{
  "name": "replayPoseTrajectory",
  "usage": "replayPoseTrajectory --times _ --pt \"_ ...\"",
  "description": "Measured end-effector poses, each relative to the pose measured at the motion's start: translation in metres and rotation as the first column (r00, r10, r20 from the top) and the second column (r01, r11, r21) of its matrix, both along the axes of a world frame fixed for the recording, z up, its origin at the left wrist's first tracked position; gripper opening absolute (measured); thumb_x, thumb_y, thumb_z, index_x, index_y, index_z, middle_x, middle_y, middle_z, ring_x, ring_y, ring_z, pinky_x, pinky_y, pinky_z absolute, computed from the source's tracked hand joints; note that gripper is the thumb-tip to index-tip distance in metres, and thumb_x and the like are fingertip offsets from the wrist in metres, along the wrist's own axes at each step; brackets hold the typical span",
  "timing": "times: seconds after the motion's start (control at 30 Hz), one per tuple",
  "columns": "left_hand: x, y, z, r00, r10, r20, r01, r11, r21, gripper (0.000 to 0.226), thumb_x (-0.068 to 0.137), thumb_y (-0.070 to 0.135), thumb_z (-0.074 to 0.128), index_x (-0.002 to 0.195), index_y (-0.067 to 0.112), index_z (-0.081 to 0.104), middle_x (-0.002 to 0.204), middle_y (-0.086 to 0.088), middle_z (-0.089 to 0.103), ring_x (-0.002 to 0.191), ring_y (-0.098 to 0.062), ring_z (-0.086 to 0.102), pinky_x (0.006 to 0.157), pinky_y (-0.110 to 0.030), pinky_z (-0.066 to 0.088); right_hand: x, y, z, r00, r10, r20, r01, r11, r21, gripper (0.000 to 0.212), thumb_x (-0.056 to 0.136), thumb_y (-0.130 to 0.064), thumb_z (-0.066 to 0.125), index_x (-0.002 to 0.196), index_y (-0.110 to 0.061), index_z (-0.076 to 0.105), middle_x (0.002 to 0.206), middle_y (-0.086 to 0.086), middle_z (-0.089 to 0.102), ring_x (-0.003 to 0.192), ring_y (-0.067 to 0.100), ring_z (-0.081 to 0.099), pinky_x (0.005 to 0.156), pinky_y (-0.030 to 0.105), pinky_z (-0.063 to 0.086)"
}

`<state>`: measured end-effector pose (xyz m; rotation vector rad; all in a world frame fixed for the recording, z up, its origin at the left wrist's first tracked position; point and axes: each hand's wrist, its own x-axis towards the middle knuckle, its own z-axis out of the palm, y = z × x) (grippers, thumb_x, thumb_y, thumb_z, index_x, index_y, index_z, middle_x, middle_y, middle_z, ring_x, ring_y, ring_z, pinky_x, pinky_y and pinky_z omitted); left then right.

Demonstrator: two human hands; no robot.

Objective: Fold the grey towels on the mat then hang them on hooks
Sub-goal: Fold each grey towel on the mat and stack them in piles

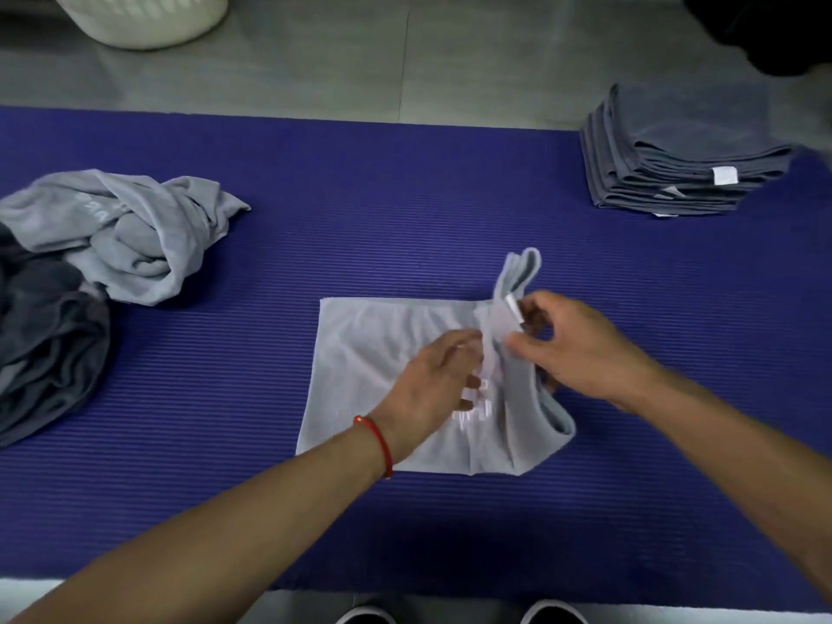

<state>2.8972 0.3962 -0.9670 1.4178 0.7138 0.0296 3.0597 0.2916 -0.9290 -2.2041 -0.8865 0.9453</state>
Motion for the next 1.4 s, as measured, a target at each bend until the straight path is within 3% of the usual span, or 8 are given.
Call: replayPoseTrajectory --times 0.2,0.33,0.63,0.77,0.93,1.07,1.27,1.4 --pt "-0.029 0.053 0.011 0.913 0.404 -0.061 -0.408 0.907 -0.103 0.021 0.092 0.023 0.056 0.098 0.006 0.066 0.084 -0.019 0.070 0.070 -0.035 0.066 0.065 -0.045 0.059 -0.085 0.059 -0.013 0.967 0.253 -0.006 -0.246 0.944 0.219 0.028 0.098 -0.028 0.062 0.124 -0.021 0.060 0.102 -0.010 0.067 0.082 0.006 0.069 0.074 0.027 0.059" --pt "-0.071 0.095 -0.028 0.897 0.321 -0.305 -0.170 0.886 0.432 0.020 0.087 0.030 0.053 0.103 0.021 0.062 0.097 -0.008 0.072 0.091 -0.031 0.068 0.083 -0.050 0.057 -0.092 0.045 -0.051 0.843 0.401 0.358 -0.473 0.870 0.140 0.033 0.100 -0.026 0.051 0.132 -0.023 0.057 0.126 -0.011 0.049 0.116 0.006 0.051 0.098 0.029 0.047" --pt "-0.088 0.100 -0.077 0.847 0.347 -0.403 0.081 0.665 0.742 0.018 0.103 0.035 0.044 0.113 0.020 0.042 0.092 -0.014 0.062 0.081 -0.040 0.059 0.073 -0.051 0.052 -0.068 -0.010 -0.104 0.590 0.701 0.401 -0.651 0.707 -0.277 0.060 0.109 -0.040 0.029 0.162 -0.038 0.001 0.166 -0.014 -0.024 0.150 0.008 -0.030 0.124 0.039 -0.001" --pt "-0.091 0.092 -0.082 0.802 0.387 -0.454 0.203 0.539 0.818 0.028 0.104 0.040 0.041 0.118 0.015 0.041 0.106 -0.010 0.056 0.085 -0.041 0.061 0.065 -0.044 0.043 -0.066 0.002 -0.099 0.708 0.593 0.383 -0.584 0.797 -0.153 0.051 0.108 -0.035 0.039 0.158 -0.029 0.028 0.169 -0.010 0.005 0.155 0.011 0.003 0.124 0.036 0.019" --pt "-0.086 0.104 -0.083 0.799 0.421 -0.429 0.023 0.692 0.722 0.029 0.097 0.035 0.057 0.107 0.007 0.061 0.105 -0.011 0.063 0.096 -0.034 0.061 0.075 -0.039 0.049 -0.051 0.047 -0.097 0.985 0.041 0.166 -0.043 0.999 0.004 0.068 0.102 -0.038 0.055 0.157 -0.013 0.023 0.152 0.008 0.038 0.139 0.027 0.041 0.108 0.036 0.039" --pt "-0.082 0.121 -0.078 0.788 0.406 -0.463 -0.136 0.848 0.512 0.017 0.085 0.026 0.071 0.092 0.011 0.070 0.092 -0.006 0.072 0.086 -0.025 0.068 0.069 -0.031 0.053 -0.037 0.090 -0.100 0.967 -0.247 -0.062 0.240 0.965 -0.103 0.060 0.094 -0.040 0.064 0.141 -0.010 0.043 0.129 0.005 0.058 0.105 0.022 0.061 0.075 0.031 0.051" --pt "-0.072 0.138 -0.064 0.763 0.305 -0.570 -0.155 0.942 0.296 0.067 0.076 0.020 0.086 0.131 0.008 0.050 0.118 -0.006 0.057 0.090 -0.018 0.059 0.073 -0.032 0.055 -0.031 0.099 -0.101 0.933 -0.274 -0.234 0.255 0.961 -0.109 0.030 0.086 -0.029 0.071 0.111 -0.015 0.062 0.109 -0.001 0.069 0.097 0.019 0.067 0.087 0.040 0.059" --pt "-0.051 0.135 -0.042 0.893 0.249 -0.374 0.171 0.581 0.796 0.107 0.069 0.036 0.086 0.154 0.020 0.024 0.147 -0.009 0.034 0.133 -0.030 0.037 0.111 -0.045 0.038 -0.041 0.082 -0.083 0.999 -0.013 -0.038 0.016 0.998 0.068 0.027 0.096 -0.029 0.061 0.119 -0.020 0.049 0.107 -0.005 0.063 0.093 0.015 0.063 0.081 0.038 0.056"
